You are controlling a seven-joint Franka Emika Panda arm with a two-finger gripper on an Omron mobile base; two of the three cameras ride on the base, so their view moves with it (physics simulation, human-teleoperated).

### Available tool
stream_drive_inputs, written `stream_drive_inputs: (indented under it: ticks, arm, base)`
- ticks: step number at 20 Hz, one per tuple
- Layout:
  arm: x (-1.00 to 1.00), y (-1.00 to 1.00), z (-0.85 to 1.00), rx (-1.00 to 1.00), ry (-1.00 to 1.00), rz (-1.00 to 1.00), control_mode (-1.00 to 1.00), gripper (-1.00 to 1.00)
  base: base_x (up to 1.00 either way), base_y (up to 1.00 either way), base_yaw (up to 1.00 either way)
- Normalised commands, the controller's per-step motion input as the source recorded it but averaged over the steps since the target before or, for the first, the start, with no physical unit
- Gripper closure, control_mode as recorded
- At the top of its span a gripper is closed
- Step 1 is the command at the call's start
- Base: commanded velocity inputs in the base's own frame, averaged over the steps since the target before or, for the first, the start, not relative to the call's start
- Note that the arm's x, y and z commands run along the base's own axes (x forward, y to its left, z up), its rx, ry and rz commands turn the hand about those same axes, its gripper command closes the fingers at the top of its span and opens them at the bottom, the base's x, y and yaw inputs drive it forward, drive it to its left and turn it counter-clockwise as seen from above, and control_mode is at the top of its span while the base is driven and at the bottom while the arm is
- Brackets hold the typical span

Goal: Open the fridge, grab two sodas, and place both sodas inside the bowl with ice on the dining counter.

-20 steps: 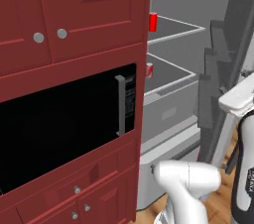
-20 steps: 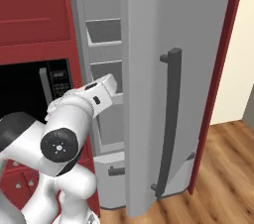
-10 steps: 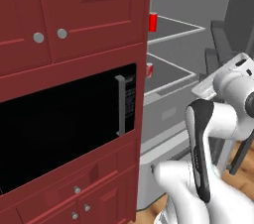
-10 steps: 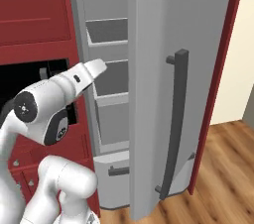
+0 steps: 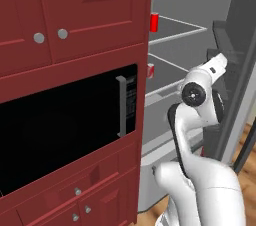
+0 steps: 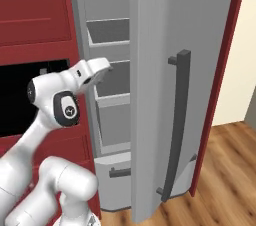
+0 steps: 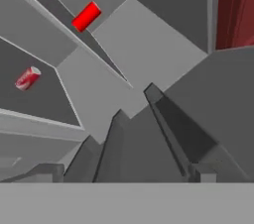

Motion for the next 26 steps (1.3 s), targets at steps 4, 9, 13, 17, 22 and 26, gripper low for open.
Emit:
stream_drive_inputs:
  ticks: [4,9,13,17,22,26]
  arm:
    - [0.59,-0.27,0.02,0.00,0.13,-0.29,-1.00,-1.00]
    - [0.50,-0.70,0.00,0.00,0.07,-0.15,-1.00,-1.00]
    - [0.24,-0.98,0.00,0.02,0.01,-0.08,-1.00,-1.00]
    - [0.10,-1.00,0.00,0.04,0.00,-0.09,-1.00,-1.00]
    - [0.15,-1.00,0.00,0.05,0.00,-0.08,-1.00,-1.00]
    - [0.15,-1.00,0.00,0.06,0.02,-0.09,-1.00,-1.00]
  base:
    - [0.00,0.00,0.00]
    - [0.00,0.00,0.00]
    - [0.00,0.00,0.00]
    - [0.00,0.00,0.00]
    - [0.00,0.00,0.00]
    - [0.00,0.00,0.00]
